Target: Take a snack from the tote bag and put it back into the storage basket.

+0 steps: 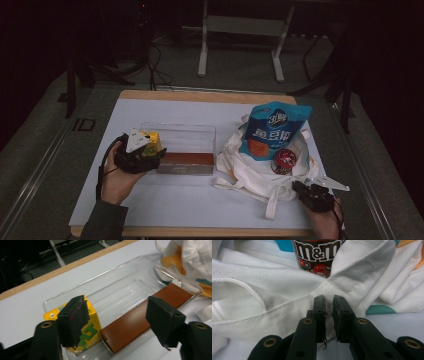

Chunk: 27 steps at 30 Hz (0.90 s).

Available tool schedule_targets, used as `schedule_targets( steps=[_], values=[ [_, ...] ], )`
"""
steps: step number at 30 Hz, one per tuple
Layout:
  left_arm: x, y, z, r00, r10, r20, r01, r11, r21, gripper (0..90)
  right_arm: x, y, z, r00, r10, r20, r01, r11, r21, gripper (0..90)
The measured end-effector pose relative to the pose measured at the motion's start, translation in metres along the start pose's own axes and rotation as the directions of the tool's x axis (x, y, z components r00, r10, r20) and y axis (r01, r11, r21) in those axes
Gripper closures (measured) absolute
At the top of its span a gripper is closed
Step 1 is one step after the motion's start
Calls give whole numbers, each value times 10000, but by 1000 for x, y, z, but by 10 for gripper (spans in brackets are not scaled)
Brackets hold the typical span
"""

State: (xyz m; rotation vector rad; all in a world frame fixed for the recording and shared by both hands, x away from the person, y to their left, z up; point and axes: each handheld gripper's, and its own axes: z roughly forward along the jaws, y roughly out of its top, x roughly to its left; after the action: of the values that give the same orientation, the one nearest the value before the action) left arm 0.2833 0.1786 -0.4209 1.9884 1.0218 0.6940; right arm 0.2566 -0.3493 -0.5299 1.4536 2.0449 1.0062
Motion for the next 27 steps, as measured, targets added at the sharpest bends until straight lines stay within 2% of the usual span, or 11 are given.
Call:
schedule_targets(
  steps=[6,12,18,22,25,27],
  values=[
    [-8,2,3,9995,180,276,-176,9998,-124,413,3,7,-5,9993,-342,174,342,9994,32,800],
    [-12,0,11,9977,128,660,-132,9999,59,461,4,14,-14,9982,-588,121,587,9982,89,793],
    [-23,-5,16,9950,143,985,-136,9999,-79,467,6,25,-26,9962,-832,250,837,9963,-209,793],
    [-31,-9,21,9921,302,1221,-313,9995,67,468,8,35,-32,9946,-1029,119,1034,9935,-474,793],
    [-33,-13,25,9895,190,1435,-201,9998,58,484,10,43,-35,9930,-1181,38,1182,9914,-559,784],
    [-35,-15,26,9880,150,1537,-151,9999,1,497,8,50,-35,9937,-1118,-56,1112,9917,-645,779]
  ],
)
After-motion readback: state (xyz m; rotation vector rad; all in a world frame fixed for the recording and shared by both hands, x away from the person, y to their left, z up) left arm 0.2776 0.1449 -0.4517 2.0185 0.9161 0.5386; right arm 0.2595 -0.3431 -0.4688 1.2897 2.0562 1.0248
